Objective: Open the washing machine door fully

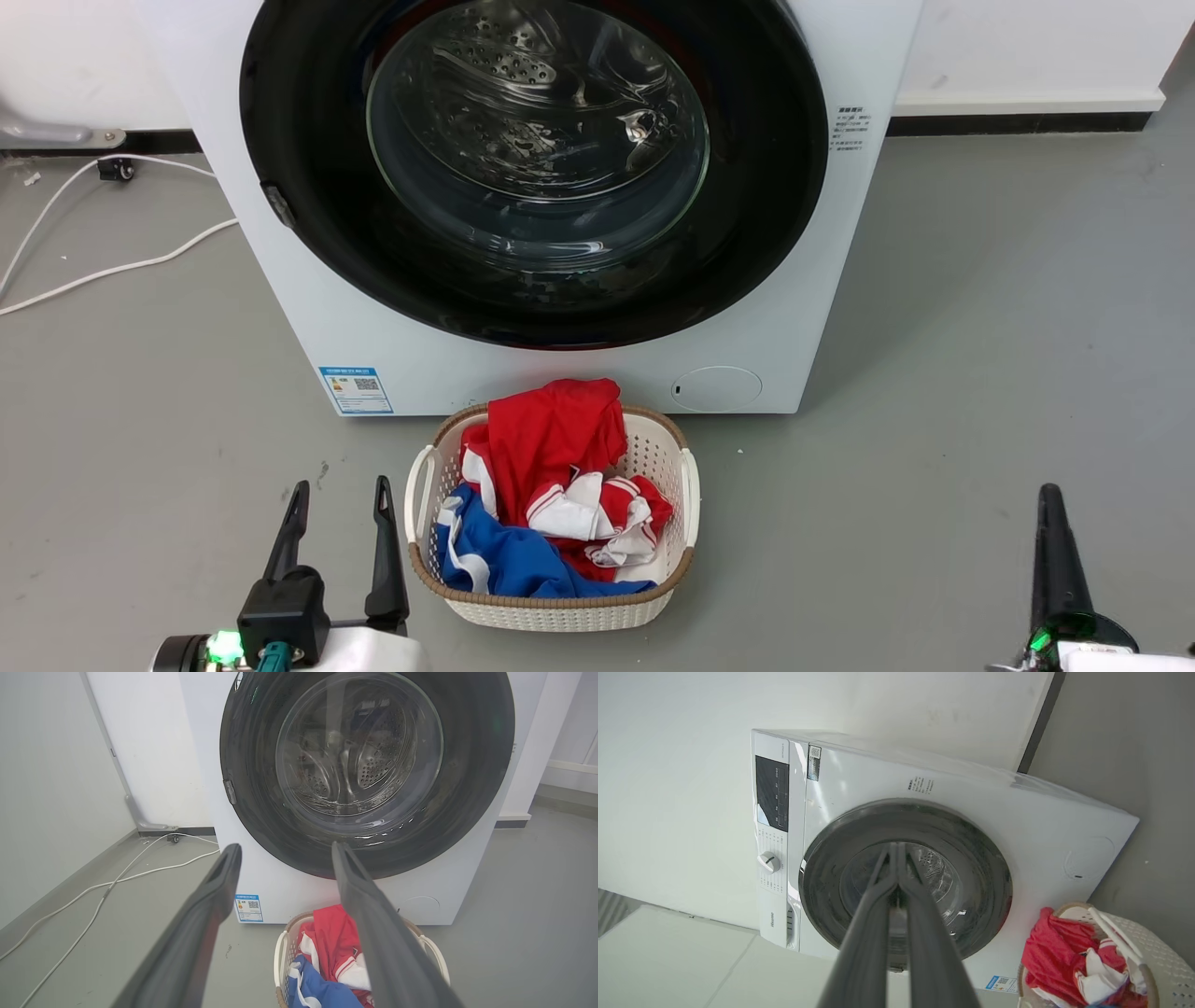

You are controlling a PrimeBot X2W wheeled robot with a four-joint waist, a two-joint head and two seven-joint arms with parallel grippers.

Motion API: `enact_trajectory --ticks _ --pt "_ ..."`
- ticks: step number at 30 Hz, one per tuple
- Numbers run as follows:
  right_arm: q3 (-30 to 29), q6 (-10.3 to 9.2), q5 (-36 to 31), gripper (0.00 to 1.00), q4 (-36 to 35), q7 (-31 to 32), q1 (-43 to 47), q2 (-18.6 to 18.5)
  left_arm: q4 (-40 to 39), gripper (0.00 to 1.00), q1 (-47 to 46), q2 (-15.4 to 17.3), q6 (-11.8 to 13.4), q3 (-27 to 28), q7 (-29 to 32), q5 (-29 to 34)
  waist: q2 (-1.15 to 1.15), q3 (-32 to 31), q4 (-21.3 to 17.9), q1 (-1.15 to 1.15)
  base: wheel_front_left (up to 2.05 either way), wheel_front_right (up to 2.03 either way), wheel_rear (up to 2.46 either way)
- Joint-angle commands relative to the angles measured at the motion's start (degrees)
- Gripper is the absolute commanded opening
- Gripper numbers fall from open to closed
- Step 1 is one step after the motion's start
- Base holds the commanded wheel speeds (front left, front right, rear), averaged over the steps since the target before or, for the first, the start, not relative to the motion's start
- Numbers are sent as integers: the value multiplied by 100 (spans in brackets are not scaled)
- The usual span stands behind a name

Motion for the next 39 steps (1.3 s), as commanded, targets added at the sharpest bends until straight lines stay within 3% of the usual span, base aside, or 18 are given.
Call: enact_trajectory --ticks 1,6,13,19,31,39 --pt "96 0 419 0 -70 -11 4 0 10 100 41 -5 -19 14 -16 29 0 3 4 0 0 0 0" --pt "328 1 1412 0 -370 181 54 -1 12 100 20 -7 -17 15 -16 35 0 8 14 0 0 0 0" --pt "33 1 2318 0 -617 1009 181 -1 11 100 30 -8 -7 13 -16 49 0 21 20 0 0 0 0" --pt "-90 1 2263 0 -562 1394 269 0 -14 100 45 -9 10 11 -16 56 0 39 29 0 0 0 0" --pt "-181 1 2346 0 -510 1383 7 -1 -66 100 -37 -8 46 15 -16 73 0 167 73 0 0 0 0" --pt "-1223 1 2301 0 -115 1633 -1215 -219 -134 100 -322 -9 54 -67 -15 102 0 536 197 0 0 0 0"
